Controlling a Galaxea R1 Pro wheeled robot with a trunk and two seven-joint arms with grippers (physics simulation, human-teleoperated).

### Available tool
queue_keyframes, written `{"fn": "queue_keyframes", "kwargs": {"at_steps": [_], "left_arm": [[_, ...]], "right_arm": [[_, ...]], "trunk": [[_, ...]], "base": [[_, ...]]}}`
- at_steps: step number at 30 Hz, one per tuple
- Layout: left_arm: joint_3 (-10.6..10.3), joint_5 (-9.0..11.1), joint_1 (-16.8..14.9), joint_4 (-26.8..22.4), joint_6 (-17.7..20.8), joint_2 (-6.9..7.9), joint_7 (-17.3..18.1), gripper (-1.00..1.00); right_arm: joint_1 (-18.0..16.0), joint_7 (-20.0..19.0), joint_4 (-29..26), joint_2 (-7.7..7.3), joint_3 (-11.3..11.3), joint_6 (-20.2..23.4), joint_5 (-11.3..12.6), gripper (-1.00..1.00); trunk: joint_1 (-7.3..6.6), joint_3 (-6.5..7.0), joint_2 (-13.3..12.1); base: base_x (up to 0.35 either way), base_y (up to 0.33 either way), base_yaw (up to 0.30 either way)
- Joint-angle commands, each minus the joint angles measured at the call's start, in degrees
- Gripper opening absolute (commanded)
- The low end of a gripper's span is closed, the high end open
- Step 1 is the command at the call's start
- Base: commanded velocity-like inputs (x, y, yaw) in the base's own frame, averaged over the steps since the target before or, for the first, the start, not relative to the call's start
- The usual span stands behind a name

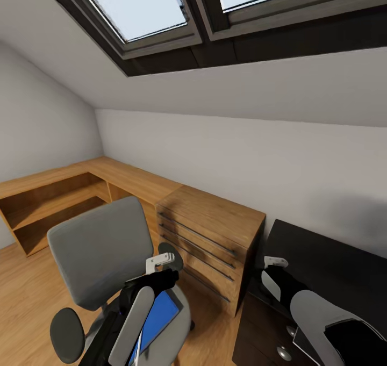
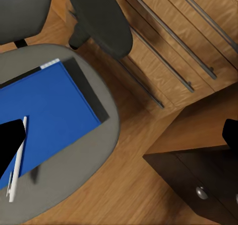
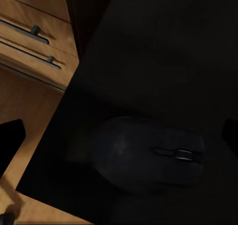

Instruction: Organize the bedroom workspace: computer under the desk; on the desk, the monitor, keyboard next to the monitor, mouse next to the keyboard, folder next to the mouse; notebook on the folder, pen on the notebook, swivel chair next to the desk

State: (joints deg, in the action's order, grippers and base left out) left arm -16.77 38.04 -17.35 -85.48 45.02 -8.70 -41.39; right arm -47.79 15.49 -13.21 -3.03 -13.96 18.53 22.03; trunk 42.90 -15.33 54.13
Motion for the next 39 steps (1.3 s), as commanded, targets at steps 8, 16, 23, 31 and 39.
{"fn": "queue_keyframes", "kwargs": {"at_steps": [8,16,23,31,39], "left_arm": [[-0.02,0.62,-0.05,0.12,0.06,0.0,-0.62,1.0],[-0.02,0.63,-0.05,0.17,0.07,0.0,-0.62,1.0],[-0.02,0.63,-0.05,0.36,0.07,0.0,-0.61,1.0],[-0.02,0.63,-0.05,0.4,0.07,0.0,-0.62,1.0],[-0.02,0.71,-0.05,0.48,0.07,0.0,-0.62,1.0]], "right_arm": [[-0.01,0.33,-0.15,-0.29,-0.35,0.69,0.64,1.0],[-0.02,0.33,-0.14,-0.71,-0.36,0.67,0.65,1.0],[0.0,0.33,-0.14,-0.74,-0.36,0.69,0.65,1.0],[-0.01,0.36,-0.11,-0.82,-0.29,0.71,0.65,1.0],[-0.02,0.63,1.18,-0.83,0.08,0.8,0.65,1.0]], "trunk": [[1.77,-1.52,3.28],[3.09,-2.6,5.69],[3.09,-2.6,5.69],[3.09,-2.6,5.69],[3.09,-2.6,5.69]], "base": [[0.0,0.0,0.0],[0.0,0.0,0.0],[0.0,0.0,0.0],[0.0,0.0,0.0],[0.0,0.0,0.0]]}}
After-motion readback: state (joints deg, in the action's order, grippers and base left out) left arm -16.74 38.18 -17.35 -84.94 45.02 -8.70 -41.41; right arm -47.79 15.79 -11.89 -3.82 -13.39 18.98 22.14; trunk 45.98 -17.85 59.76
